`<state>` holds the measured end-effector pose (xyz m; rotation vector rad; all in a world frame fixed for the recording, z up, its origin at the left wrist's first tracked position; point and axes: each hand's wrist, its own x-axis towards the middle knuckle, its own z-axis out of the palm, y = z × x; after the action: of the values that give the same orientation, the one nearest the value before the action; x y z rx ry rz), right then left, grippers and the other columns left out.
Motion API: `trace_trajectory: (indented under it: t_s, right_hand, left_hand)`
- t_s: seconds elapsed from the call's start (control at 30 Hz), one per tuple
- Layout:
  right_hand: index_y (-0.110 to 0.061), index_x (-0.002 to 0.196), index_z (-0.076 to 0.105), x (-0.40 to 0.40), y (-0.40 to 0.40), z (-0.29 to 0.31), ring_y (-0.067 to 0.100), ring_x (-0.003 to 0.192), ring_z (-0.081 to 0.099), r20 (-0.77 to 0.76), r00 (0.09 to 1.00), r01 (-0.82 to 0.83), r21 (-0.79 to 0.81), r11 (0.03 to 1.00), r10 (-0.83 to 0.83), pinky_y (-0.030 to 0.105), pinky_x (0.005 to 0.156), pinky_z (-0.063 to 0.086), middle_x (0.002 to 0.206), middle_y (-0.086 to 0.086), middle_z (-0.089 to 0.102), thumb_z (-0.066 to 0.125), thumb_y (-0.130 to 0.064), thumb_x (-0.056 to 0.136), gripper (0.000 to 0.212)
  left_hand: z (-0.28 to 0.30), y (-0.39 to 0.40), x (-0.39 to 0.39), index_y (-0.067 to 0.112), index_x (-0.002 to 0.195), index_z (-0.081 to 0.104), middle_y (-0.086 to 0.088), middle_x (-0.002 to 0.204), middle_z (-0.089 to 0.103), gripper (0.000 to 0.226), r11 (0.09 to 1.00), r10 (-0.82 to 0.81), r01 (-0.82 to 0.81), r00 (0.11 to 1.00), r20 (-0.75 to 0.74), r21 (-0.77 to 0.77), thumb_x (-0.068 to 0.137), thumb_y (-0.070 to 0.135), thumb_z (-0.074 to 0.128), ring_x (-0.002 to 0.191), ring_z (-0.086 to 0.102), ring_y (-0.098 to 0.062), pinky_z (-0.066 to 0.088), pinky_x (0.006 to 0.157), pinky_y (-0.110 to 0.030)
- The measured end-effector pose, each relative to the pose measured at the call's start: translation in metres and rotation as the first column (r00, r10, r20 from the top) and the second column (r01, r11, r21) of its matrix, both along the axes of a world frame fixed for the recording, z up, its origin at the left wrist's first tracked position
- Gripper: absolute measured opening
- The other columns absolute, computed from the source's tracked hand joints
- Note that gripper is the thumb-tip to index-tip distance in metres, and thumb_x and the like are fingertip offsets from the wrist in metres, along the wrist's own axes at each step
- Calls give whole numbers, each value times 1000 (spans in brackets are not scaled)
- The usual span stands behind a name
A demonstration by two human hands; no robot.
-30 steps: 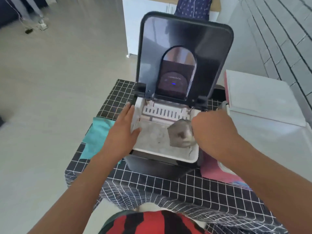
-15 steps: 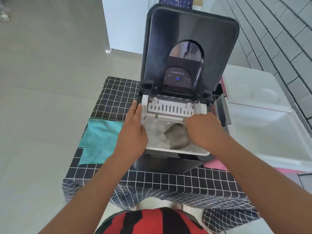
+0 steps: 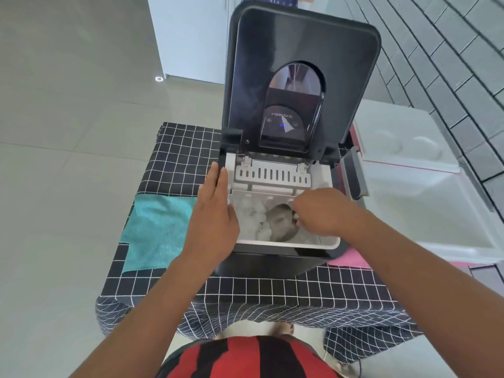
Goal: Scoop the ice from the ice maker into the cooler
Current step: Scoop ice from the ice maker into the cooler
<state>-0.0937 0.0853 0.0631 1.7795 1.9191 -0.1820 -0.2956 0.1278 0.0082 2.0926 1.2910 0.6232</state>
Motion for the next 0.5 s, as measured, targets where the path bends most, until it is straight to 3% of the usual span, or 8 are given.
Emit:
trace_trajectory:
  t_s: [0.1,0.17,0.37,0.5]
  right_hand:
    - [-13,98,64,1,2,-15,26,84,62,-9,1000,-22,62,998,23,30,61,37,91,5,63,48,-10,86,19]
    - [-14,98,66,1,1,-25,25,87,62,-15,997,-70,92,993,72,31,64,39,93,5,65,50,-9,85,21]
    - [-21,104,63,7,-7,-37,23,87,63,-205,974,-60,167,984,94,33,71,49,91,2,65,55,-30,91,18]
    - [-25,104,65,12,-11,-36,18,97,54,-205,969,-83,267,960,140,32,80,37,98,-5,65,52,-37,93,21]
  left_hand:
    - [-1,2,-2,15,157,8,3,165,-8,70,998,-31,36,995,-92,49,98,11,46,150,8,-25,19,121,-37]
    - [-1,3,-3,14,157,6,0,165,-9,72,996,-40,50,990,-138,71,99,15,47,150,2,-23,4,118,-30]
    - [-1,3,-3,13,157,4,-1,165,-11,69,995,-40,53,990,-137,89,102,26,43,150,-4,-19,-5,116,-26]
    - [-1,2,-4,14,157,4,1,165,-9,66,996,-46,54,993,-111,71,103,31,38,150,-4,-14,-1,121,-29]
